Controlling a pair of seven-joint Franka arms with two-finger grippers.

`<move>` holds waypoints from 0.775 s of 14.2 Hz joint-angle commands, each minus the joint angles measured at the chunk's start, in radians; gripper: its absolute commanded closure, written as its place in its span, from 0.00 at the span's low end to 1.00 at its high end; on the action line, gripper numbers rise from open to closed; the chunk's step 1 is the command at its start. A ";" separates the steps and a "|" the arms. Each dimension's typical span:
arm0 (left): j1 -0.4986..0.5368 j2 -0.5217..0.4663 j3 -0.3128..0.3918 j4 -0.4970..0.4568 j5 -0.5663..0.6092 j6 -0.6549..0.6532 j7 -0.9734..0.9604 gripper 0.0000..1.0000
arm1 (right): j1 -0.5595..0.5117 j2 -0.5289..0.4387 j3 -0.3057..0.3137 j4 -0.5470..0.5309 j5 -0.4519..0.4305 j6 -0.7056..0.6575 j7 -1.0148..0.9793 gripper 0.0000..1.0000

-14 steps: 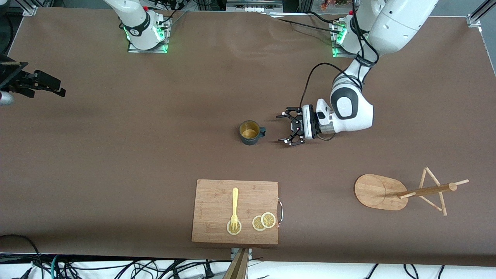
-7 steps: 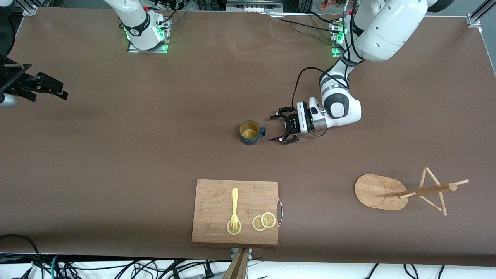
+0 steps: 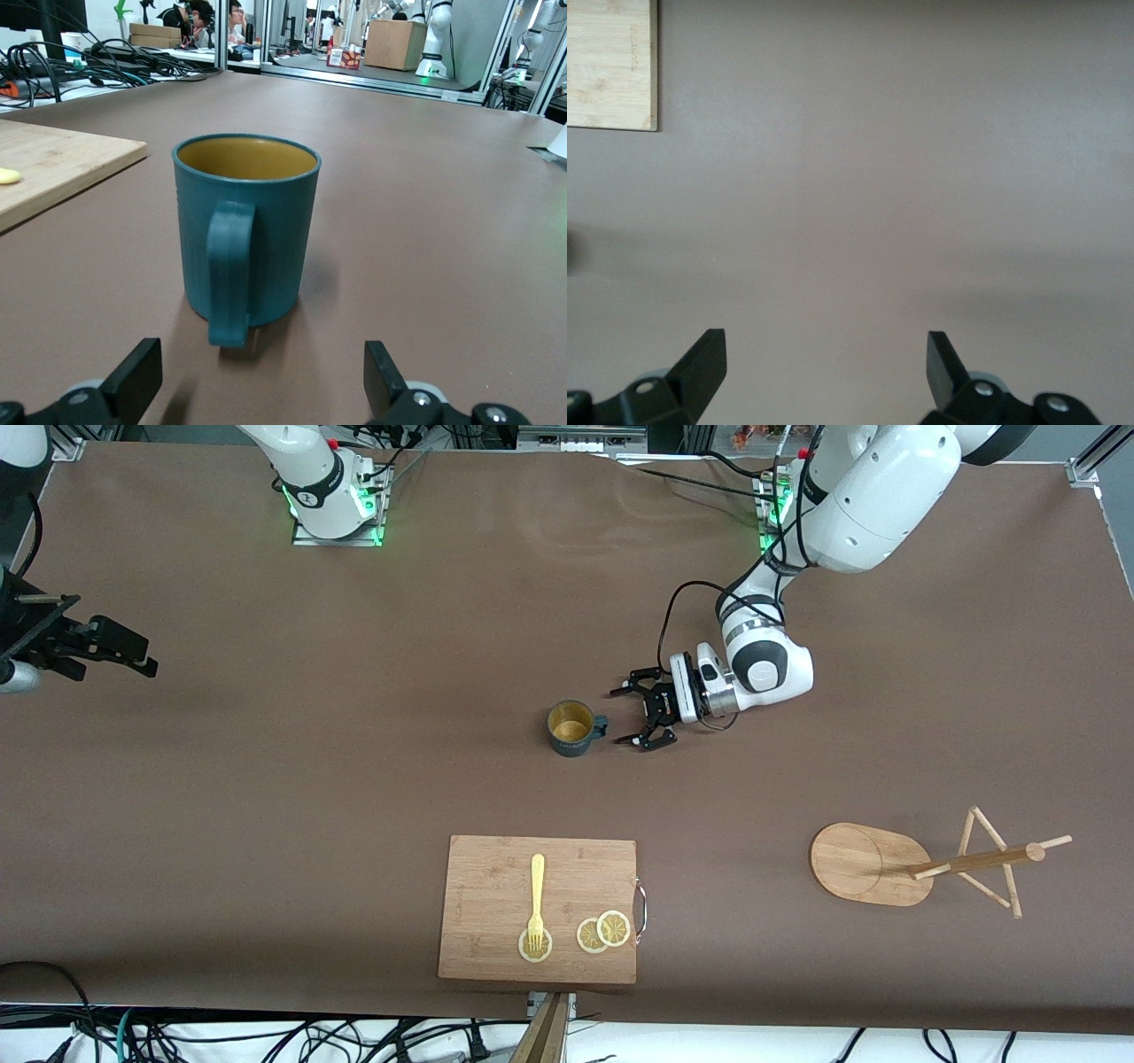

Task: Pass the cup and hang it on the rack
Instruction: 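Reach the left gripper to the mug handle and grasp it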

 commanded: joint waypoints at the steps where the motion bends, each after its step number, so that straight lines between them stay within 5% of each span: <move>1: -0.007 0.014 -0.004 0.016 -0.061 -0.012 0.132 0.00 | 0.009 0.016 0.001 0.019 0.000 0.009 0.008 0.00; 11: -0.049 0.045 -0.004 0.045 -0.153 -0.030 0.172 0.00 | 0.044 0.027 0.001 0.020 -0.022 0.036 0.008 0.00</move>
